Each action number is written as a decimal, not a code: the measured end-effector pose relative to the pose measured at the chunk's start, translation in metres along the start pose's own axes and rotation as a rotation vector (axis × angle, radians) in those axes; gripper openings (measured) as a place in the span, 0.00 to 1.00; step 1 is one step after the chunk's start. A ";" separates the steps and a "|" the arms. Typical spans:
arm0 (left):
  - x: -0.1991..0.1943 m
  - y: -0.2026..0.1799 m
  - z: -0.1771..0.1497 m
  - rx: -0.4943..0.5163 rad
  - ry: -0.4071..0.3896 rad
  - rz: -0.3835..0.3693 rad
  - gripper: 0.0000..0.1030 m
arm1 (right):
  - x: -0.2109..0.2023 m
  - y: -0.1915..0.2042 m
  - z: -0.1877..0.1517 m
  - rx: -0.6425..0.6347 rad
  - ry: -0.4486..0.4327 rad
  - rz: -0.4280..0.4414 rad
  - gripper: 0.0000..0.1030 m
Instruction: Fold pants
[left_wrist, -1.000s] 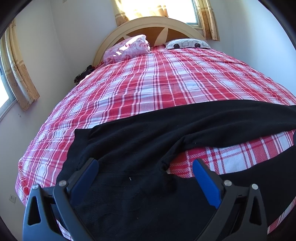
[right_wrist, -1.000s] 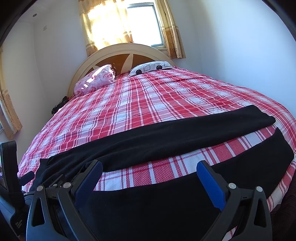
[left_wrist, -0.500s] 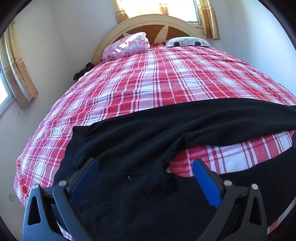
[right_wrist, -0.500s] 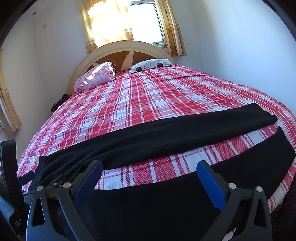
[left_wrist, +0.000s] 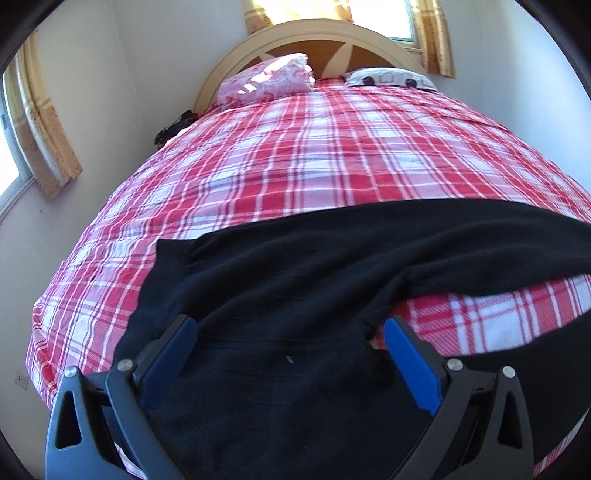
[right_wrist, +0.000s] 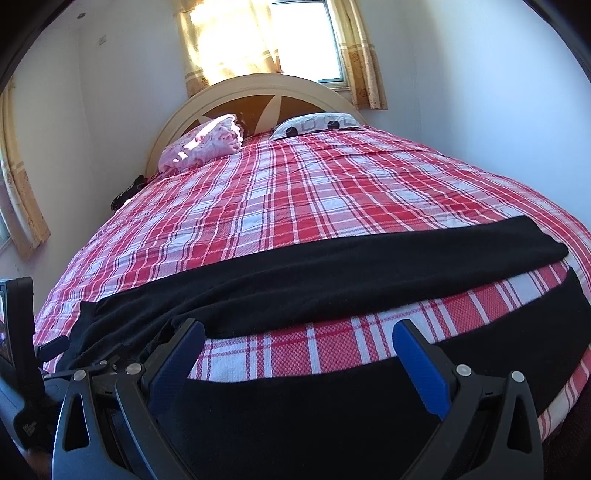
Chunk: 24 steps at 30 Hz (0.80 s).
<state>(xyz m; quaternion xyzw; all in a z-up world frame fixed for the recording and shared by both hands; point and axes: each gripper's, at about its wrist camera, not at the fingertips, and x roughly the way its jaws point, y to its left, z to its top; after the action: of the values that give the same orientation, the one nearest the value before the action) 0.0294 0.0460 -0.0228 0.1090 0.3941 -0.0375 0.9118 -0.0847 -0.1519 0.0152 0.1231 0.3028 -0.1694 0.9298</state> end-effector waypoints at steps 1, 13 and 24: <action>0.004 0.005 0.003 -0.009 0.009 0.009 1.00 | 0.003 0.000 0.004 -0.010 0.005 0.009 0.99; 0.059 0.044 0.037 -0.109 0.072 0.032 1.00 | 0.104 0.038 0.064 -0.259 0.169 0.224 0.94; 0.112 0.057 0.033 -0.185 0.188 0.044 1.00 | 0.211 0.100 0.080 -0.456 0.329 0.326 0.62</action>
<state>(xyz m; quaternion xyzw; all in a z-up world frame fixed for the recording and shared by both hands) 0.1387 0.0962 -0.0727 0.0361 0.4771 0.0296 0.8776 0.1561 -0.1374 -0.0368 -0.0159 0.4554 0.0761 0.8869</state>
